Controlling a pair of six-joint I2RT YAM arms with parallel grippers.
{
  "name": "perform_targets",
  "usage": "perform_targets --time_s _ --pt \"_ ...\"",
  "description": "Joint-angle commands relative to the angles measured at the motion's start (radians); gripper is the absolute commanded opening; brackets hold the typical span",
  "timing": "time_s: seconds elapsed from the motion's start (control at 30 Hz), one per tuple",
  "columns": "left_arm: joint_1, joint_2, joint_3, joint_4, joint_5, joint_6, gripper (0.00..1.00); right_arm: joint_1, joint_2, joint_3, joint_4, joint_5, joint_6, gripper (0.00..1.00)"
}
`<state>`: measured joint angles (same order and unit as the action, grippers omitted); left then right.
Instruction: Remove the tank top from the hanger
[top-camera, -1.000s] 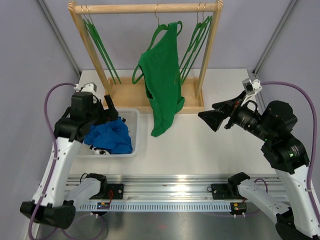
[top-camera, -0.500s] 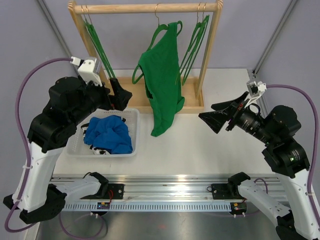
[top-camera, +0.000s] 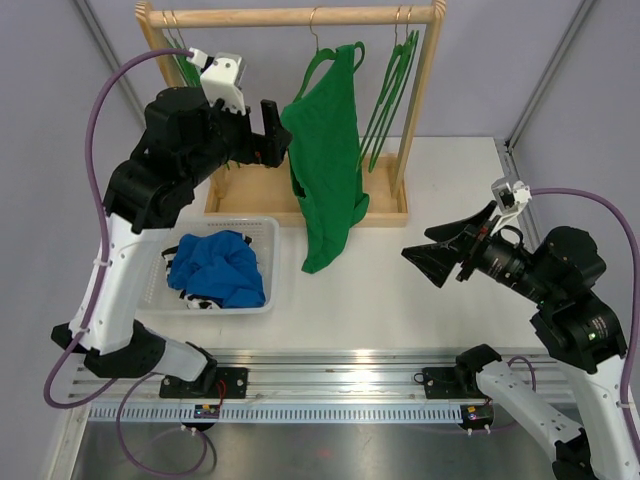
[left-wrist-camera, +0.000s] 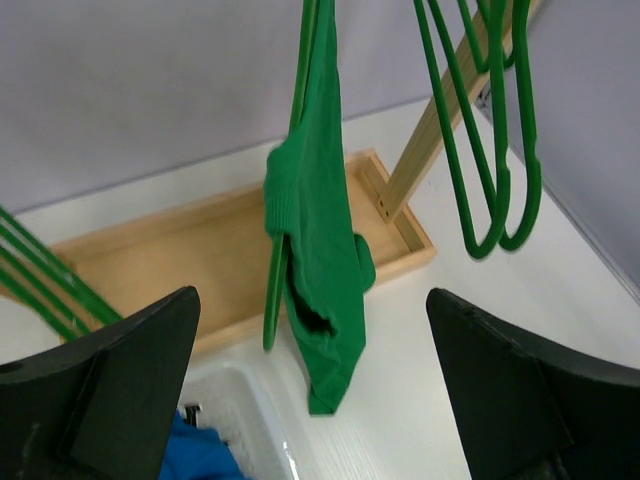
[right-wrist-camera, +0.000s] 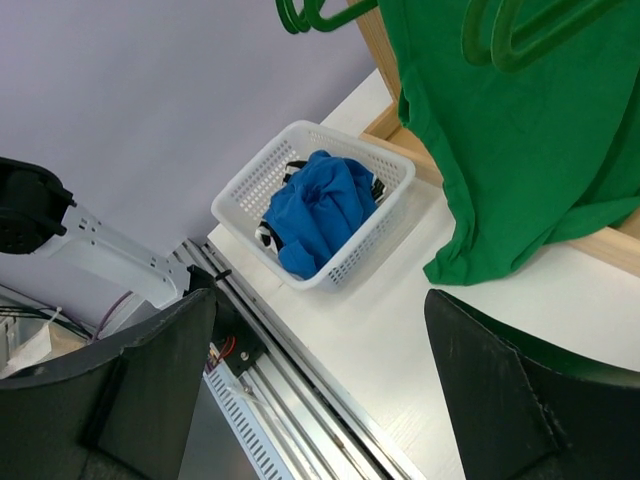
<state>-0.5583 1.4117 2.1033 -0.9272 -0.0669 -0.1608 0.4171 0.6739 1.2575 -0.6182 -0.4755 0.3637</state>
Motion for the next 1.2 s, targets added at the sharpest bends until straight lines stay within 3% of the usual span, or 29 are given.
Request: perform_targets --time_s 0.0,0.23,0.3,0.43,0.53,0.63,0.8,0.93,1.07,1.17 --pt "-0.005 0.042 0.057 0.143 -0.024 0.066 0.99 0.0 -0.023 -0.032 -0.017 -0.029 -0.008 0.92" --pt "-0.005 0.228 0.208 0.237 -0.039 0.145 0.97 -0.001 -0.102 -0.07 -0.066 -0.023 0.007 0.9" --pt "-0.003 0.303 0.283 0.241 -0.048 0.155 0.85 0.0 -0.122 -0.096 -0.06 -0.028 0.038 0.88" --pt "0.014 0.421 0.392 0.254 -0.037 0.185 0.82 0.0 -0.172 -0.141 -0.057 -0.077 0.072 0.86" --pt "0.027 0.463 0.4 0.29 -0.027 0.19 0.72 0.0 -0.198 -0.155 -0.061 -0.094 0.086 0.85" --pt "0.038 0.493 0.403 0.318 -0.004 0.191 0.51 0.0 -0.218 -0.168 -0.064 -0.101 0.086 0.85" --pt "0.044 0.52 0.414 0.353 0.018 0.19 0.43 0.0 -0.224 -0.187 -0.068 -0.107 0.083 0.84" --pt "0.044 0.52 0.425 0.375 0.027 0.19 0.41 0.0 -0.221 -0.228 -0.038 -0.112 0.086 0.84" --pt "0.044 0.518 0.425 0.376 0.036 0.193 0.46 -0.001 -0.212 -0.27 -0.012 -0.126 0.09 0.84" --pt "0.044 0.515 0.426 0.375 0.039 0.198 0.41 0.0 -0.205 -0.283 0.003 -0.129 0.09 0.83"
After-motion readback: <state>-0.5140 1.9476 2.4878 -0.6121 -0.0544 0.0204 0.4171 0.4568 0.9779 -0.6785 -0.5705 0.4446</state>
